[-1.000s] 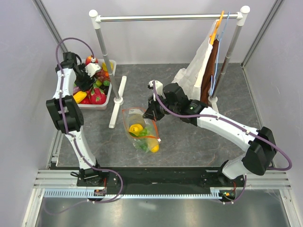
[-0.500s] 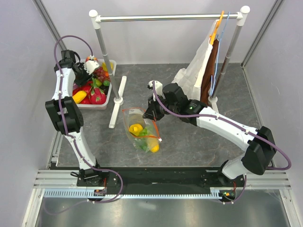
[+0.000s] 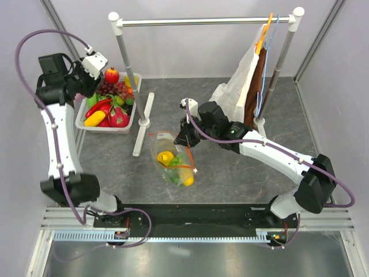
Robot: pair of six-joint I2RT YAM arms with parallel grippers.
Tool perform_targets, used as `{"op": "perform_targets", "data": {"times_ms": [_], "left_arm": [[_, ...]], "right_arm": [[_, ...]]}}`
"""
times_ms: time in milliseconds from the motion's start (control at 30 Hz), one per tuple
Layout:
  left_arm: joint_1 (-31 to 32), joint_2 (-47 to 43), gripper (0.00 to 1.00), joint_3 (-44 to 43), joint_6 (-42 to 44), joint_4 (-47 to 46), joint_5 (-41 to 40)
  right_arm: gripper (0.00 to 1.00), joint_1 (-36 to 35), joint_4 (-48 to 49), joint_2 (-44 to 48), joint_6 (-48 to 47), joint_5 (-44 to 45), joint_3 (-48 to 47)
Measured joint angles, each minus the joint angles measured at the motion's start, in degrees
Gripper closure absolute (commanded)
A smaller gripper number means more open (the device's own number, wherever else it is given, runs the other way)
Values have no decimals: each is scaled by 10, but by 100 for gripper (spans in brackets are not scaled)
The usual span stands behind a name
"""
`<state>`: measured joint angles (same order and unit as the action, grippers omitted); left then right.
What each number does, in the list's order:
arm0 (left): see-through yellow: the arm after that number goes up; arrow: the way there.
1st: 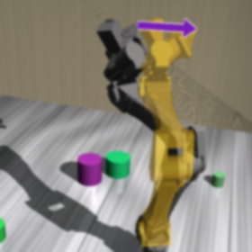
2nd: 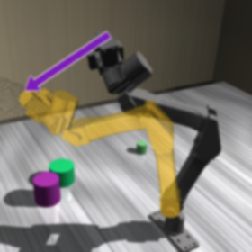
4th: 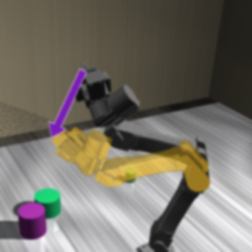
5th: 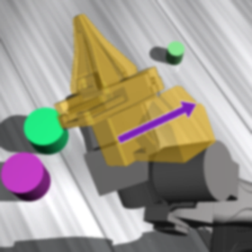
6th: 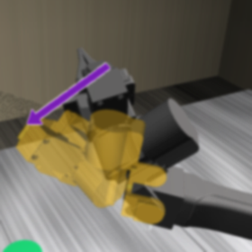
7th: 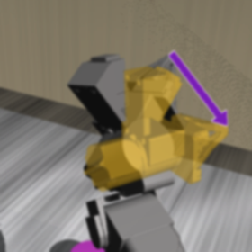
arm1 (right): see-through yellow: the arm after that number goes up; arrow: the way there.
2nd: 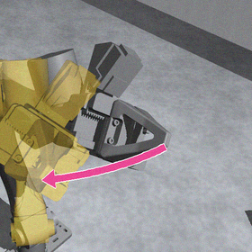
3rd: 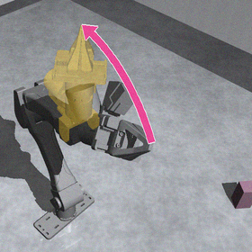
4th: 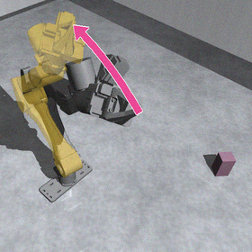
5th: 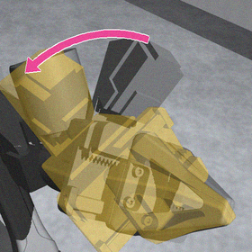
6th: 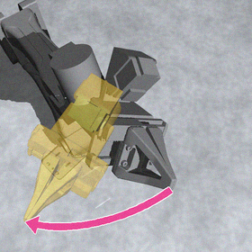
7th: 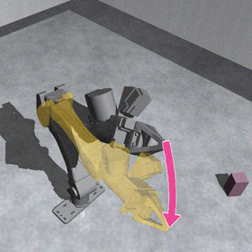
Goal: Place the food in the zip-top bag and seal the zipper
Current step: Pick up the fake vegetable from the bin, then place the fake vegetable in the zipper food storage bag.
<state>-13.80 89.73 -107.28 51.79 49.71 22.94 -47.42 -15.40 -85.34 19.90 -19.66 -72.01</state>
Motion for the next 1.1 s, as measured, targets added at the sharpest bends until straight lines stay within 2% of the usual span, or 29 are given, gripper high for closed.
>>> {"op": "perform_targets", "data": {"times_ms": [133, 267, 367, 400, 500, 567, 667, 800, 900, 1100], "left_arm": [[0, -129, 70, 61, -43, 20, 147], [17, -234, 71, 135, -89, 29, 342], [71, -286, 71, 206, -141, -2, 431], [104, -308, 71, 249, -179, -49, 447], [178, -356, 71, 370, -315, -186, 459], [218, -382, 70, 452, -404, -282, 431], [274, -398, 68, 527, -491, -387, 381], [329, -393, 69, 558, -519, -470, 355], [344, -381, 72, 555, -519, -506, 356], [345, -351, 73, 488, -500, -500, 387]], "right_arm": [[100, 0, 0, 0, 0, -1, 0], [100, 0, 1, -2, 0, -6, 0], [100, 0, 4, -11, 1, -11, 0], [100, 0, 4, -14, 3, -13, 0], [100, 0, 4, -21, 9, -14, 0], [100, 0, 4, -22, 14, -16, 0], [100, 0, 8, -22, 20, -21, 0], [100, 0, 10, -22, 25, -29, 0], [100, 0, 12, -22, 26, -35, 0], [100, 0, 12, -22, 26, -37, 0]]}}
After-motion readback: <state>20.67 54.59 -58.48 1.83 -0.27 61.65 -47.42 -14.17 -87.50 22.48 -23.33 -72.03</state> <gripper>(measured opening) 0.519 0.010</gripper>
